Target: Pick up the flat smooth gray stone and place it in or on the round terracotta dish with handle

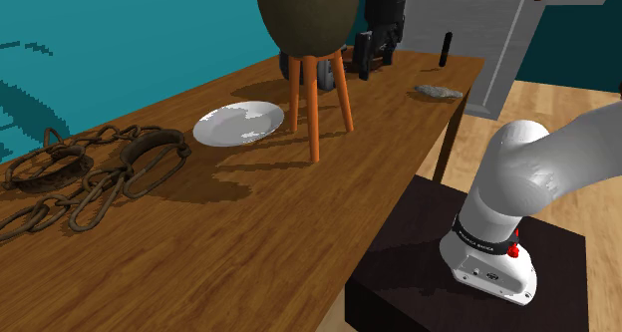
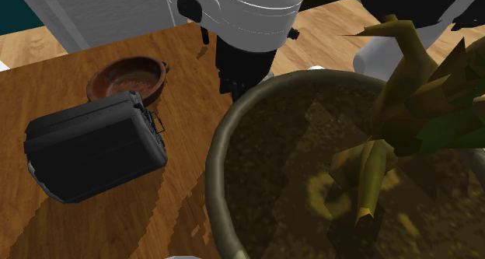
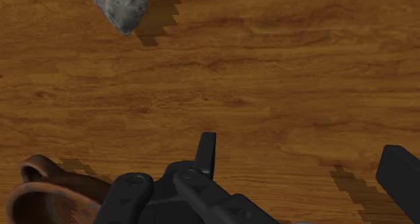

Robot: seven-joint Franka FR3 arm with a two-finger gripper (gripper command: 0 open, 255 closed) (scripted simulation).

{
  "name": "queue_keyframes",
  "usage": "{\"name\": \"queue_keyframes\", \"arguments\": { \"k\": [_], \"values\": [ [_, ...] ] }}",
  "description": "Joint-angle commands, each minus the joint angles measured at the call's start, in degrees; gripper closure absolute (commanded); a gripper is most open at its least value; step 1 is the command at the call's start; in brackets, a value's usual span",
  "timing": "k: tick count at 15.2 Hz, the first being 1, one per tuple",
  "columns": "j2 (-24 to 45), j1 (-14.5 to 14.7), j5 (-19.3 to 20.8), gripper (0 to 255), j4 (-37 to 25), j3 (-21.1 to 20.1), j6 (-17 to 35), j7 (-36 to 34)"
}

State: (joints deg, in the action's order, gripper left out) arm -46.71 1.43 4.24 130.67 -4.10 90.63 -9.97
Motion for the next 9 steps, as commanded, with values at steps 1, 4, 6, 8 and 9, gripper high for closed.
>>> {"name": "queue_keyframes", "arguments": {
  "k": [1, 4, 6, 8, 9],
  "values": [
    [0.0, 0.0, 0.0, 0, 0.0, 0.0, 0.0, 0.0],
    [-5.0, -0.3, 0.6, 0, 3.4, 4.0, -1.8, 3.8],
    [-8.1, -0.6, 1.4, 0, 5.3, 6.7, -3.1, 6.3],
    [-11.0, -1.1, 2.4, 0, 6.9, 9.5, -4.6, 8.9],
    [-12.3, -1.4, 3.0, 0, 7.6, 10.9, -5.4, 10.2]
  ]
}}
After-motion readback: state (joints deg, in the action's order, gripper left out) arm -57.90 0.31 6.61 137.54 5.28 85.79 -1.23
